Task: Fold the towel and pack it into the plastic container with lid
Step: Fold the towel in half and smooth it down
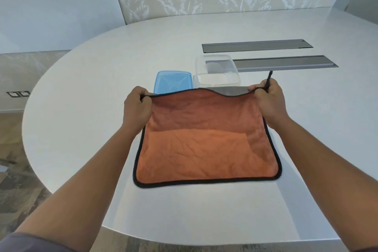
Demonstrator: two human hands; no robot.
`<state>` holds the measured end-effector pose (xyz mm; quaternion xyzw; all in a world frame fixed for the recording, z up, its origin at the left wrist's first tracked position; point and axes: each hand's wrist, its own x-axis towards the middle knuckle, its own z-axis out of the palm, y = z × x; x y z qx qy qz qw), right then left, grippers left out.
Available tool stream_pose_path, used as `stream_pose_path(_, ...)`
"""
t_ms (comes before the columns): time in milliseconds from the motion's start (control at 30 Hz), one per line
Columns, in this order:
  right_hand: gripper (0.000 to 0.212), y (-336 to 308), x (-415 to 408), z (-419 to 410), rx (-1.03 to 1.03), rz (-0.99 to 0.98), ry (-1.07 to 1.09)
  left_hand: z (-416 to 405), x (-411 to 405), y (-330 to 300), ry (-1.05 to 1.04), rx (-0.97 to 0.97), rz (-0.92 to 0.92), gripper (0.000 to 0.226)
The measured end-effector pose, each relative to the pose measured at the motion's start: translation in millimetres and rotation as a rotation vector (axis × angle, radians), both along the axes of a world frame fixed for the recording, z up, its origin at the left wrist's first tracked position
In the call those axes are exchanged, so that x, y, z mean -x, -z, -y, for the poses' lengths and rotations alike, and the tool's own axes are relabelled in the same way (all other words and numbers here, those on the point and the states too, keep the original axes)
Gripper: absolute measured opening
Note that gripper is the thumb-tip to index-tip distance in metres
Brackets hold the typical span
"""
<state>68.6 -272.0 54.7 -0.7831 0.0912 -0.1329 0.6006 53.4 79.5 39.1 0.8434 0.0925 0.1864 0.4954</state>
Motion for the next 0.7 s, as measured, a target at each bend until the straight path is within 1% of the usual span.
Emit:
stream_pose_path(67, 0.009, 2.7, 4.6, 1.0, 0.037, 0.007, 0.008, 0.1, 7.9, 3.1, -0.015, 0.034, 0.022, 0.02)
stream_pose_path(167, 0.025, 3.3, 13.6, 4.0, 0.122, 0.013, 0.015, 1.3, 20.4, 10.1, -0.034, 0.041, 0.043, 0.02)
stream_pose_path(233, 0.025, 1.2, 20.6, 7.4, 0.159, 0.007, -0.018, -0.7, 26.3, 13.3, -0.067, -0.019, -0.005, 0.022)
stream_pose_path(300, 0.02, -1.8, 27.6, 11.5, 0.201, -0.04, -0.086, 0.1, 30.5, 10.8, -0.091, -0.141, -0.108, 0.024)
stream_pose_path(367, 0.018, -4.5, 34.0, 14.6, 0.276, -0.101, -0.144, 3.2, 35.6, 4.4, -0.109, -0.331, -0.202, 0.021)
stream_pose_path(500, 0.016, -10.8, 42.8, 22.1, 0.431, -0.173, -0.216, 5.1, 44.8, -11.2, -0.127, -0.606, -0.237, 0.022)
stream_pose_path(600, 0.015, -14.9, 48.8, 27.8, 0.539, -0.311, -0.303, 2.9, 51.4, -25.0, -0.042, -0.79, -0.404, 0.021)
stream_pose_path(700, 0.014, -17.8, 55.4, 28.5, 0.636, -0.437, -0.39, 4.5, 56.8, -31.3, 0.117, -0.848, -0.579, 0.016)
